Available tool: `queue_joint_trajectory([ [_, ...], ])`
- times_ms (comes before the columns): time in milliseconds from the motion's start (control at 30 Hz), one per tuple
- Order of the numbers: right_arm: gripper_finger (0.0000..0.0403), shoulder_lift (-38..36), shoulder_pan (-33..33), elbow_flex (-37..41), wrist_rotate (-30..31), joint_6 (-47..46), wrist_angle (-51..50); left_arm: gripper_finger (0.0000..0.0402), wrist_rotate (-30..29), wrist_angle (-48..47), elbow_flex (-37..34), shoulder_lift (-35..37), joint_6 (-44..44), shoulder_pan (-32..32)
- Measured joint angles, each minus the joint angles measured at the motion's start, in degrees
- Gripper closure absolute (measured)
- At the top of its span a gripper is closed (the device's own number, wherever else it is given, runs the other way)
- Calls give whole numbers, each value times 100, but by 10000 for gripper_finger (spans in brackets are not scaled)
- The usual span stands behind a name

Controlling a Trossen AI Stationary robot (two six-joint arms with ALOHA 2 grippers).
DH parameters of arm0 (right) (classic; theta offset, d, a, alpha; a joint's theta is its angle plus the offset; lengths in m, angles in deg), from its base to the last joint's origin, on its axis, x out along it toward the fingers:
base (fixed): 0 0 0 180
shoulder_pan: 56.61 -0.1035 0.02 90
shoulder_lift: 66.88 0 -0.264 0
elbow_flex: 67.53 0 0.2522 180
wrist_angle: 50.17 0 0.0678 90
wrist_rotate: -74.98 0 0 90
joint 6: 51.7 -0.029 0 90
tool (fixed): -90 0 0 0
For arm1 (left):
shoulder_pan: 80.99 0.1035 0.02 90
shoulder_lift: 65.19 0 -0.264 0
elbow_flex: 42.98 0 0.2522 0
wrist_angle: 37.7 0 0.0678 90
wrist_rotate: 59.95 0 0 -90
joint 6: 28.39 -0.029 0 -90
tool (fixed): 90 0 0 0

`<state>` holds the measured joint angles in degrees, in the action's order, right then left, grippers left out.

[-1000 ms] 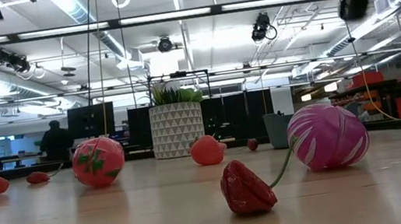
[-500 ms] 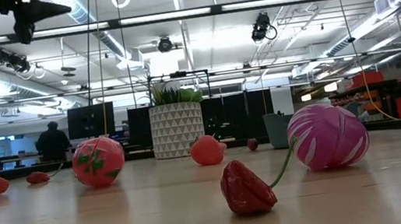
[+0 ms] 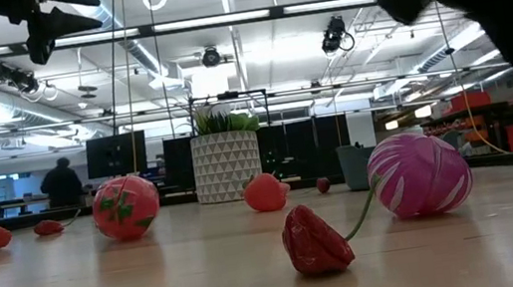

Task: Pick and placing Produce into tupperware
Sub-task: Put the bottom pink peach into the blue bin

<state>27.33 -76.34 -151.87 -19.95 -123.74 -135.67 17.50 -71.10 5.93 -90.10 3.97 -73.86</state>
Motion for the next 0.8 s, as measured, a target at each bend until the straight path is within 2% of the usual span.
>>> queue_joint_trajectory([
  [100, 255, -324, -107, 558, 414, -834, 237, 243, 0, -1, 0, -2, 2, 0],
  [167, 249, -539, -78, 968, 481, -1163, 412, 241, 0, 6, 2, 0, 4, 0],
  [400, 224, -1170, 255, 2066, 514, -1384, 1100, 246, 2, 8, 2, 0, 186, 0],
  [633, 218, -1241, 419, 2509, 445, -1494, 1862, 243, 2, 14, 2, -11, 370, 0],
  [800, 217, -945, 419, 2607, 494, -1490, 1887, 245, 4, 13, 4, -20, 492, 0],
])
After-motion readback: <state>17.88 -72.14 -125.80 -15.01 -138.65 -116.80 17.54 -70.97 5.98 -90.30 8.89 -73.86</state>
